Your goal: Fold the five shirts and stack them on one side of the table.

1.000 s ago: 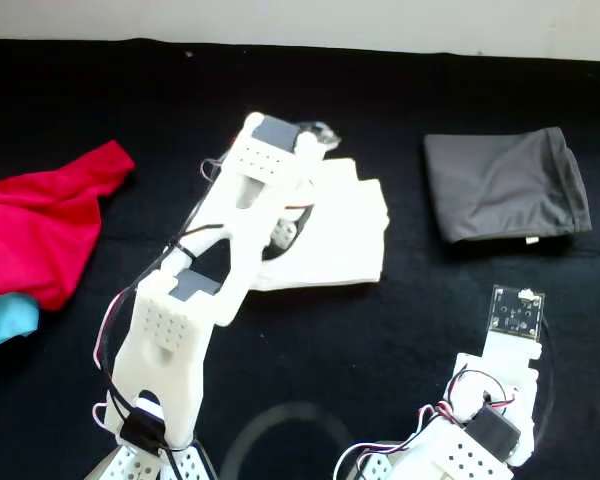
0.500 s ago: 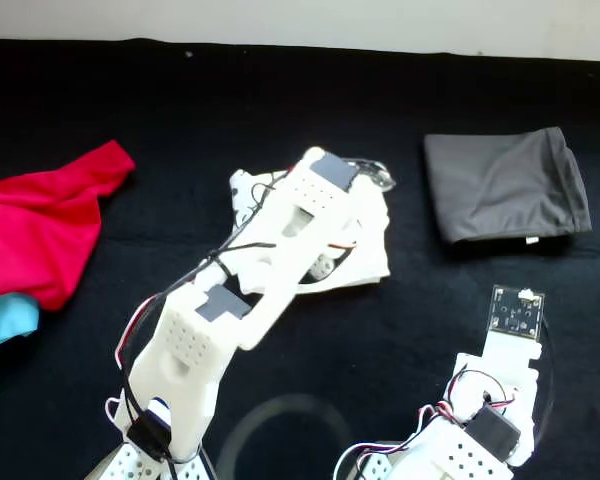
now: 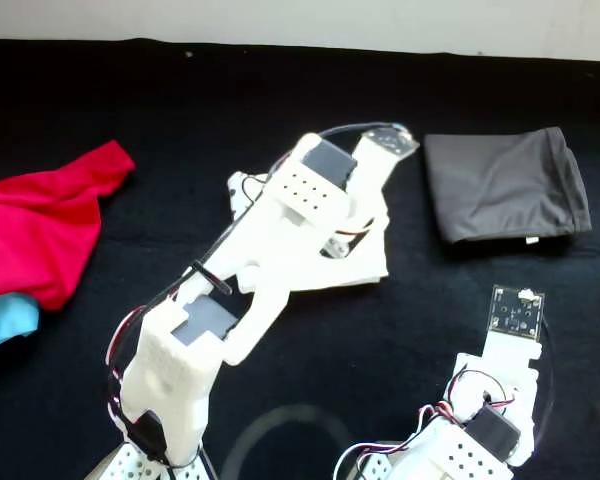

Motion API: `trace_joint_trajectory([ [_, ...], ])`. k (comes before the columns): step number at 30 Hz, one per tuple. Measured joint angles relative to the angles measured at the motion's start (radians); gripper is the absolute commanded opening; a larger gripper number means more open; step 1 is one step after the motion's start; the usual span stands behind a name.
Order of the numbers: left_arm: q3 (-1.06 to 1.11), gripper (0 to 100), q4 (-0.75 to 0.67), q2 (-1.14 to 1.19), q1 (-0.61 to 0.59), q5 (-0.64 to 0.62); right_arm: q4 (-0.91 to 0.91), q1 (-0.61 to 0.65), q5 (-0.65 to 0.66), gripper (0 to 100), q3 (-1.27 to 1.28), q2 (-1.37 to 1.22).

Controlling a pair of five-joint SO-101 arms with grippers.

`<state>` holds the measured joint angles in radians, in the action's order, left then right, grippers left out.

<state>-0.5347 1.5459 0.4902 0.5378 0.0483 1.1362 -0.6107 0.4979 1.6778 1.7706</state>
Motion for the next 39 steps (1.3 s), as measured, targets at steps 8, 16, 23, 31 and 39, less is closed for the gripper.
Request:
trace_joint_trajectory([
  [8,0.005,1,-0.155,0.178,0.044,0.0,0.0,0.0,0.0,9.9,0.0,0.0],
  [16,-0.166,1,-0.17,0.308,0.115,0.0,0.0,0.0,0.0,9.9,0.0,0.0],
  [23,-0.253,1,-0.17,0.341,0.166,0.0,0.0,0.0,0.0,9.9,0.0,0.0],
  [31,-0.417,1,0.0,0.334,0.153,0.0,0.0,0.0,0.0,9.9,0.0,0.0],
  [39,-0.545,1,0.192,0.311,0.035,0.0,0.0,0.0,0.0,9.9,0.0,0.0],
])
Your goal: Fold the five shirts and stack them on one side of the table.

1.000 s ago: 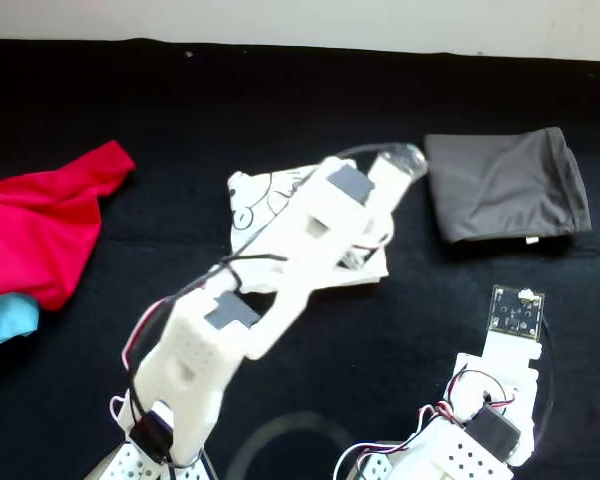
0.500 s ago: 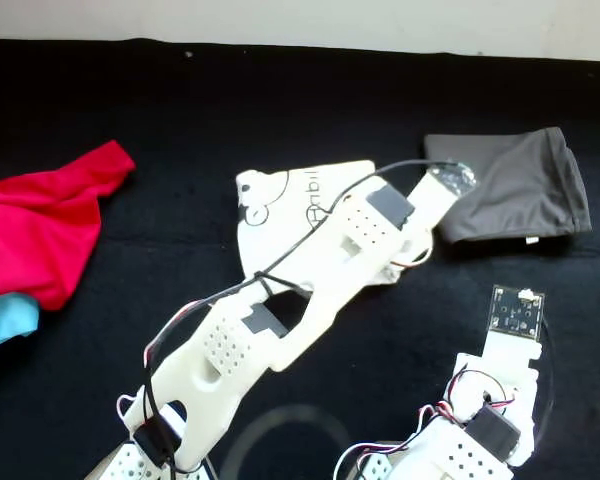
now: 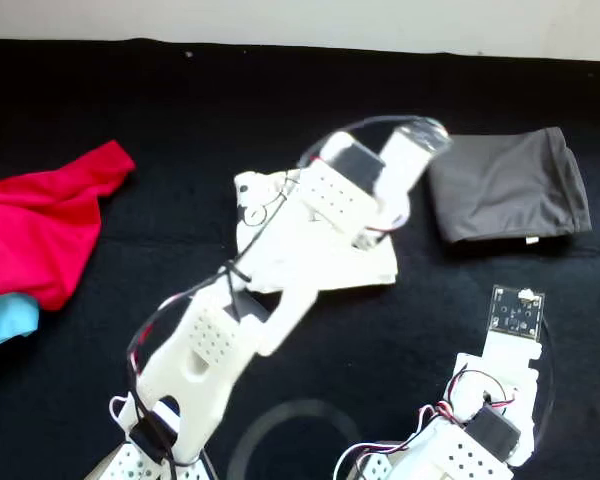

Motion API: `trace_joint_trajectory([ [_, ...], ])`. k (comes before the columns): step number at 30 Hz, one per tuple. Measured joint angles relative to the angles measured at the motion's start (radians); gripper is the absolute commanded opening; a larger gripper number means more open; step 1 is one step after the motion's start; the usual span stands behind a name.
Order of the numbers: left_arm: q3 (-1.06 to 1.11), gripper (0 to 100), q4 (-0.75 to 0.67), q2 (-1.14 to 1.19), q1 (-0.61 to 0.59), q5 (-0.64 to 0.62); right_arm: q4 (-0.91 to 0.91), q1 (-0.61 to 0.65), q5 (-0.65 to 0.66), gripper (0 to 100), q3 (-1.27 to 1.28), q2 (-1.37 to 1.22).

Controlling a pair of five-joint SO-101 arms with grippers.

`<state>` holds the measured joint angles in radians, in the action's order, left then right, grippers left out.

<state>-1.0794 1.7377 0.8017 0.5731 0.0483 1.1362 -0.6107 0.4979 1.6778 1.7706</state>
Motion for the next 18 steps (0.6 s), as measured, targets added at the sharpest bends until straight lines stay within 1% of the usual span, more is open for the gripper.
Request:
trace_joint_trajectory([
  [3,-0.002,1,0.017,-0.031,-0.054,0.0,0.0,0.0,0.0,10.1,0.0,0.006],
  [6,0.049,1,0.023,-0.12,-0.08,0.0,0.0,0.0,0.0,10.2,0.0,0.011],
  [10,0.247,1,0.023,-0.29,-0.114,0.0,0.025,0.012,0.0,10.2,-0.003,0.011],
  [13,0.46,1,0.021,-0.425,-0.161,0.0,0.081,0.069,0.0,10.2,-0.098,0.014],
  [15,0.611,1,-0.052,-0.489,-0.186,0.0,0.101,0.112,0.0,10.2,-0.178,0.014],
  [18,0.85,1,-0.219,-0.56,-0.189,0.0,0.114,0.166,0.0,10.2,-0.259,0.015],
])
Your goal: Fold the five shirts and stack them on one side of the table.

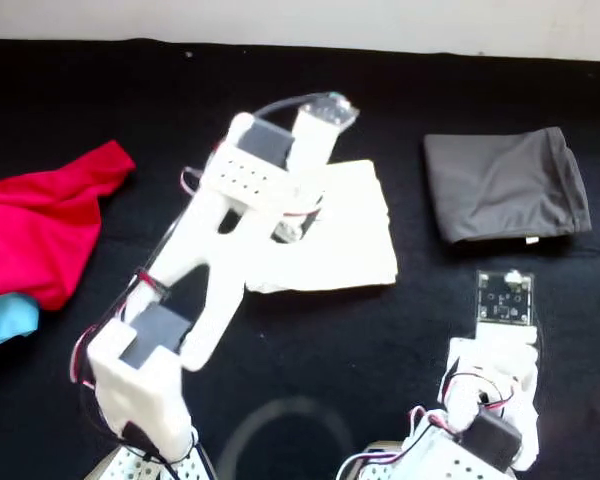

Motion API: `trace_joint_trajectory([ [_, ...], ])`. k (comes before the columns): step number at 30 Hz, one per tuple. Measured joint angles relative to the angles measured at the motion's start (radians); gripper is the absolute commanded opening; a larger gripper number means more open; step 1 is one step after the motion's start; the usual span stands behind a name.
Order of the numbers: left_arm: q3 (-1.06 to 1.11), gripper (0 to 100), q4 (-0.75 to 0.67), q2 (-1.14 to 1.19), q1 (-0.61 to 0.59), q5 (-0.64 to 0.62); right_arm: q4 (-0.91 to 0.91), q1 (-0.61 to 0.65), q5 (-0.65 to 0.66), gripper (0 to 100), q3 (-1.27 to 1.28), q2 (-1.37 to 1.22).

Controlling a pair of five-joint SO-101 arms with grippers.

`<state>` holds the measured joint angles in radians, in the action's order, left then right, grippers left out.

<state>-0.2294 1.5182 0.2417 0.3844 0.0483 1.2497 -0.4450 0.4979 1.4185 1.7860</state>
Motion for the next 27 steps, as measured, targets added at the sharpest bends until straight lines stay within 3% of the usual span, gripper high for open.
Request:
trace_joint_trajectory([
  [6,0.376,1,-0.241,-0.078,-0.031,0.0,0.0,0.021,0.0,10.2,-0.117,-0.071],
  [11,0.479,1,-0.324,-0.106,-0.118,0.0,-0.014,0.031,-0.098,10.2,-0.276,-0.292],
  [21,0.479,1,-0.353,-0.11,-0.121,-0.002,-0.015,0.281,-0.295,11.2,-0.71,-0.855],
  [27,0.486,2,-0.287,-0.226,-0.195,-0.002,0.071,0.453,-0.364,27.9,-0.948,-1.257],
])
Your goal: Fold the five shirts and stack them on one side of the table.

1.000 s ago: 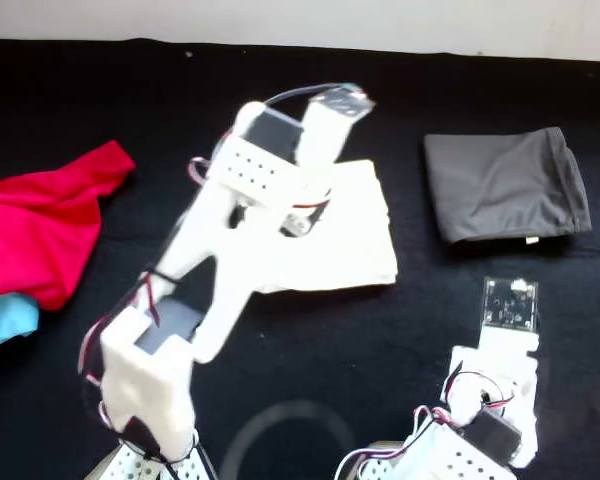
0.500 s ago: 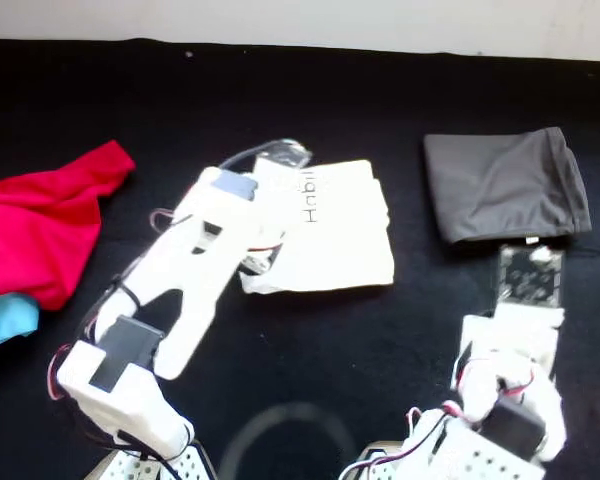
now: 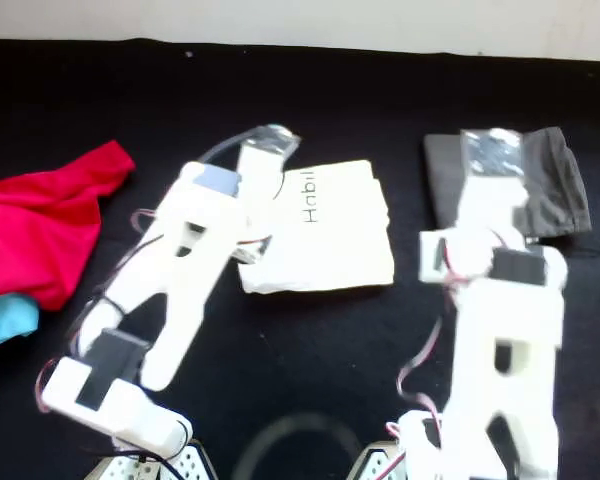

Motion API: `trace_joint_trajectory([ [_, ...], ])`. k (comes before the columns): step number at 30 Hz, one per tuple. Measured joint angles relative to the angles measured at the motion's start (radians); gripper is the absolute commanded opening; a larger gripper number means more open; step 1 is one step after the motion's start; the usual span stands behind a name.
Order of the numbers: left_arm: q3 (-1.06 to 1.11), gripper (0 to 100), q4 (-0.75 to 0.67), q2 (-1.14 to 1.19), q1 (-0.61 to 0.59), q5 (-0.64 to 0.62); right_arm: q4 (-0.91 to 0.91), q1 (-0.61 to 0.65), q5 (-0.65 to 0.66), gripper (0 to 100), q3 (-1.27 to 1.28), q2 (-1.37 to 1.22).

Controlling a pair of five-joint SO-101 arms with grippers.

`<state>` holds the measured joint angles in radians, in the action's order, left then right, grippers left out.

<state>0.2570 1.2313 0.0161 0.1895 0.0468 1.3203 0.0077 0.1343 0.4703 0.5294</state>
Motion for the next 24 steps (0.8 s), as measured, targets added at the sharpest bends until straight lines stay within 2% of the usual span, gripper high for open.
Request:
trace_joint_trajectory([
  [4,0.091,10,0.014,-0.094,-0.075,0.0,0.008,0.064,-0.063,29.8,-0.15,-0.244],
  [7,0.183,13,0.006,-0.132,-0.121,0.0,0.008,0.117,-0.117,30.0,-0.256,-0.4],
  [9,0.253,13,-0.032,-0.143,-0.166,0.0,0.009,0.158,-0.147,30.9,-0.333,-0.506],
  [14,0.39,13,-0.146,-0.143,-0.264,0.0,0.017,0.227,-0.226,40.7,-0.529,-0.747],
  [24,0.572,13,-0.376,-0.15,-0.299,0.0,0.017,0.256,-0.281,40.7,-0.753,-1.013],
])
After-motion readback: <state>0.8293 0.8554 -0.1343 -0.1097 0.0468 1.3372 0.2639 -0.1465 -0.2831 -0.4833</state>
